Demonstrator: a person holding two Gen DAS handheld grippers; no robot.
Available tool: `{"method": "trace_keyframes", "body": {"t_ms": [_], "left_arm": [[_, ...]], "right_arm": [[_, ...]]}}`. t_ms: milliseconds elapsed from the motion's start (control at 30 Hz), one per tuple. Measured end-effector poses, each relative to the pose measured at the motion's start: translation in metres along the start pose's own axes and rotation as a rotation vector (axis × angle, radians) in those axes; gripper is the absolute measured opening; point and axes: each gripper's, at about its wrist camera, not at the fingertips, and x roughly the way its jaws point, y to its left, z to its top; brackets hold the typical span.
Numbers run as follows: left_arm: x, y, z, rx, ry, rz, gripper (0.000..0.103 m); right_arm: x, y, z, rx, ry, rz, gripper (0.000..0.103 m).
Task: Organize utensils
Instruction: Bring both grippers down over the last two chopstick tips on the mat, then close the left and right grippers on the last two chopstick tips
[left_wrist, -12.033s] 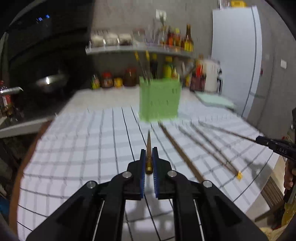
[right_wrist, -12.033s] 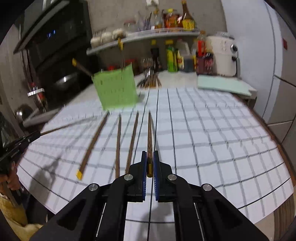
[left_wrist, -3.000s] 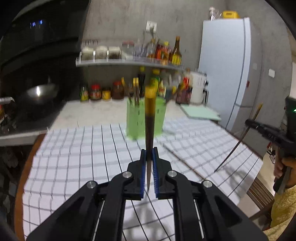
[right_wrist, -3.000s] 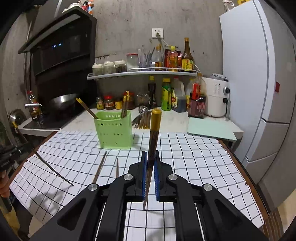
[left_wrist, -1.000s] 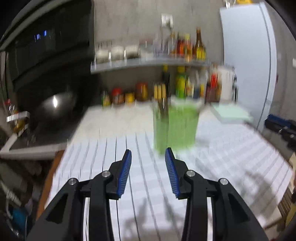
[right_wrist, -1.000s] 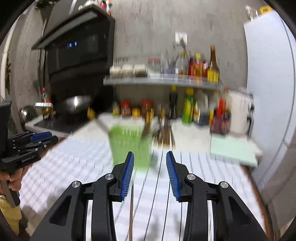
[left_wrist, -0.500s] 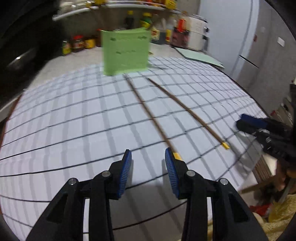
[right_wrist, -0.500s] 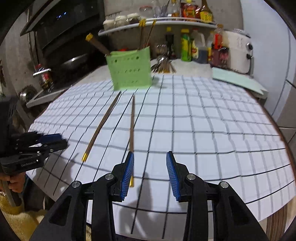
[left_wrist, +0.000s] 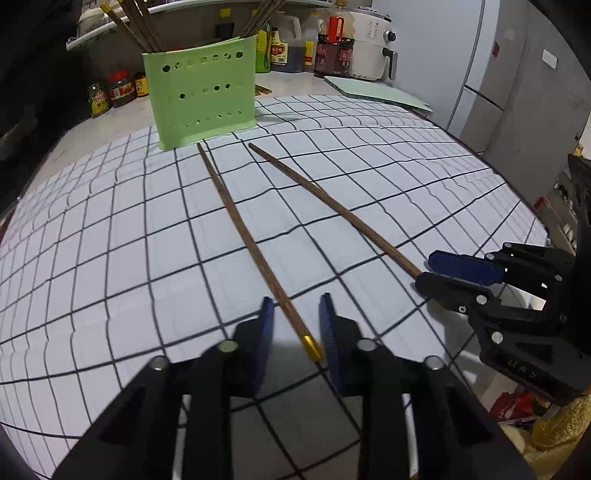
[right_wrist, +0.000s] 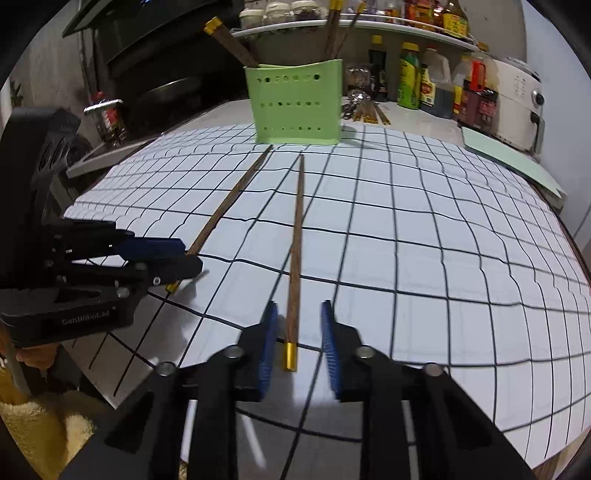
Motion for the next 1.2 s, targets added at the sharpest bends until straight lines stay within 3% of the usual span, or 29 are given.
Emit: {"method": "trace_keyframes", "body": {"t_ms": [33, 67, 333, 500, 600, 667, 767, 1000, 1200], "left_arm": [[0.000, 0.002, 0.000, 0.001, -0.001, 0.010, 0.012], [-0.001, 0.005, -0.001, -0.003, -0.002, 0.008, 0.012], [-0.011, 0.042, -0.009, -0.012, 0.003, 0.077, 0.008], [-0.018, 0.057, -0.016, -0.013, 0.008, 0.062, 0.008], [-0.023, 0.059, -0.023, -0.032, -0.007, 0.038, 0.011], [-0.027, 0.056, -0.029, -0.036, -0.014, 0.041, 0.022], [-0.033, 0.050, -0.040, -0.040, -0.032, 0.044, 0.034], [-0.030, 0.047, -0.040, -0.047, -0.060, 0.065, 0.034], [-0.022, 0.049, -0.032, -0.033, -0.087, 0.080, 0.025]], "right_arm": [[0.002, 0.001, 0.001, -0.011, 0.000, -0.006, 0.015], [0.002, 0.003, 0.002, -0.021, -0.004, -0.010, 0.008], [0.000, -0.017, 0.005, 0.015, -0.001, -0.113, 0.007], [-0.002, -0.027, 0.004, 0.034, 0.011, -0.117, 0.007], [-0.003, -0.029, 0.002, 0.054, 0.020, -0.111, 0.009], [-0.005, -0.029, 0.001, 0.065, 0.023, -0.089, 0.024], [-0.007, -0.027, -0.005, 0.063, 0.026, -0.076, 0.031], [-0.012, -0.025, -0.013, 0.073, 0.002, -0.059, 0.032], [-0.014, -0.024, -0.016, 0.067, -0.018, -0.045, 0.031]]}}
